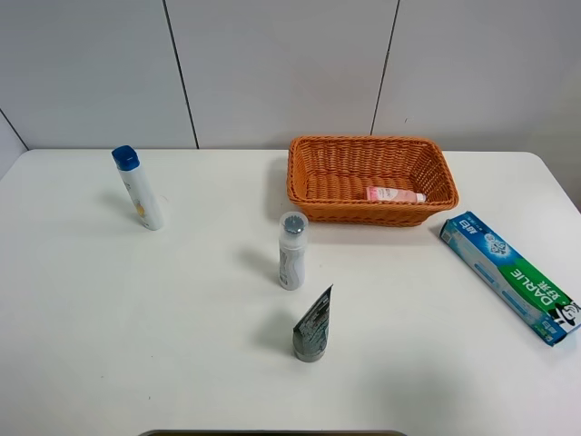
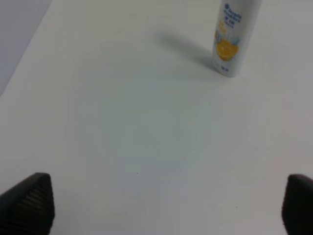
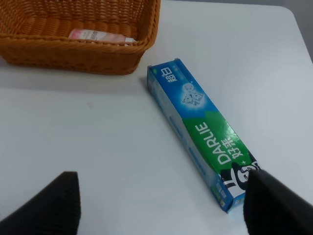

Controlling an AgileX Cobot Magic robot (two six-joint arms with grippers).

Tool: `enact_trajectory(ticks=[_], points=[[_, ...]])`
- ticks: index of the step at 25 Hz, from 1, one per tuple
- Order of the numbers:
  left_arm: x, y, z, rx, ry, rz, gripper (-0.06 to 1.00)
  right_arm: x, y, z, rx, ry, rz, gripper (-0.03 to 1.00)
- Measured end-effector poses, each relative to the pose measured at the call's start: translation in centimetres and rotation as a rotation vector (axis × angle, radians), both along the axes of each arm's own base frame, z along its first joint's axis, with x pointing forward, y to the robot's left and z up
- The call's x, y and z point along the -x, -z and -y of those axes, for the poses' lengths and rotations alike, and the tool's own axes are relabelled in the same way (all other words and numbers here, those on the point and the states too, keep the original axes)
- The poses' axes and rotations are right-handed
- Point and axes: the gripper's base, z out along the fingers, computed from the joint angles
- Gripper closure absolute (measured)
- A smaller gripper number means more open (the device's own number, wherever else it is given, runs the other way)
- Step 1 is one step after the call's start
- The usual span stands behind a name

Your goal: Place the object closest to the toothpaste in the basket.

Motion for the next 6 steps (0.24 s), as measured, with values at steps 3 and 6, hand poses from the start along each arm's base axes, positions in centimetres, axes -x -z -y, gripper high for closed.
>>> enact_trajectory(ticks=[3, 6], points=[[0.00, 0.00, 0.00, 0.000, 0.000, 0.000, 0.00, 0.00, 0.00, 0.00, 0.000, 0.000, 0.000, 0.25], [0.00, 0.00, 0.00, 0.000, 0.000, 0.000, 0.00, 0.00, 0.00, 0.00, 0.000, 0.000, 0.000, 0.25]])
